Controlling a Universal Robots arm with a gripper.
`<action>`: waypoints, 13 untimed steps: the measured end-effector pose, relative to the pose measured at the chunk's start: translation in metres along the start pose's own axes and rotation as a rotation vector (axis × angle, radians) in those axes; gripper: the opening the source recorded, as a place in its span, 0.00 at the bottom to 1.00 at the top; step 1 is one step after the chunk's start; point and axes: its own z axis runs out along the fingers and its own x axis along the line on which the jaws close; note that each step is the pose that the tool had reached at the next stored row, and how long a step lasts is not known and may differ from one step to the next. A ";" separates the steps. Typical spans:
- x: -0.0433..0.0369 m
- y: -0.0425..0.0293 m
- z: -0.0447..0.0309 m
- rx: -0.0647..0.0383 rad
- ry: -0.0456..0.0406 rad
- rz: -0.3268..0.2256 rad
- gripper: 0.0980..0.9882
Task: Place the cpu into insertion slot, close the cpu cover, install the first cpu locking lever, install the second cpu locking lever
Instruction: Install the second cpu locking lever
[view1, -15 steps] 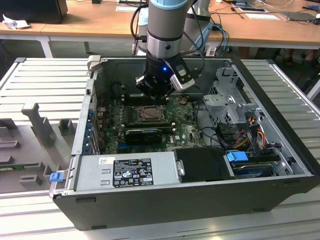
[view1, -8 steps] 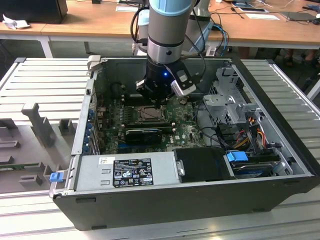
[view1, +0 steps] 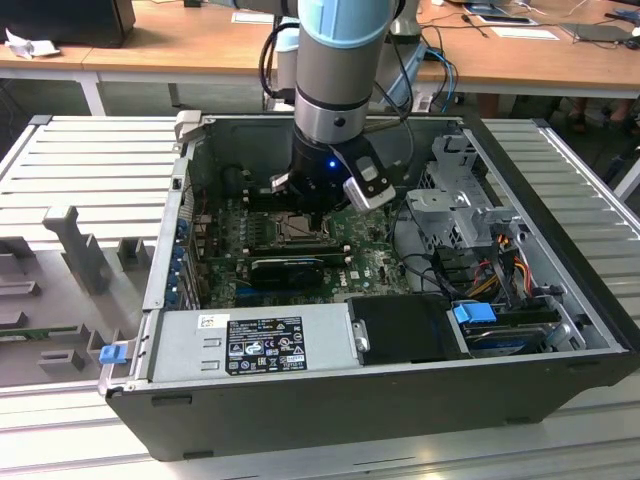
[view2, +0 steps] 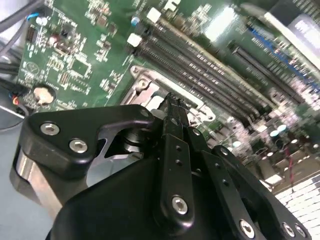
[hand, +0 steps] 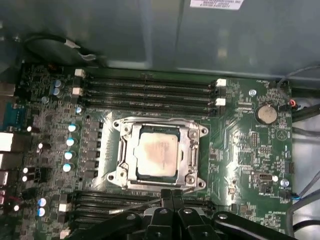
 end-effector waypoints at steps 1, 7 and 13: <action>0.0025 -0.0017 0.0004 0.000 0.0001 0.000 0.01; 0.0319 -0.0018 0.0040 -0.001 0.0000 -0.001 0.01; 0.0393 -0.0030 0.0155 -0.001 0.0005 -0.004 0.01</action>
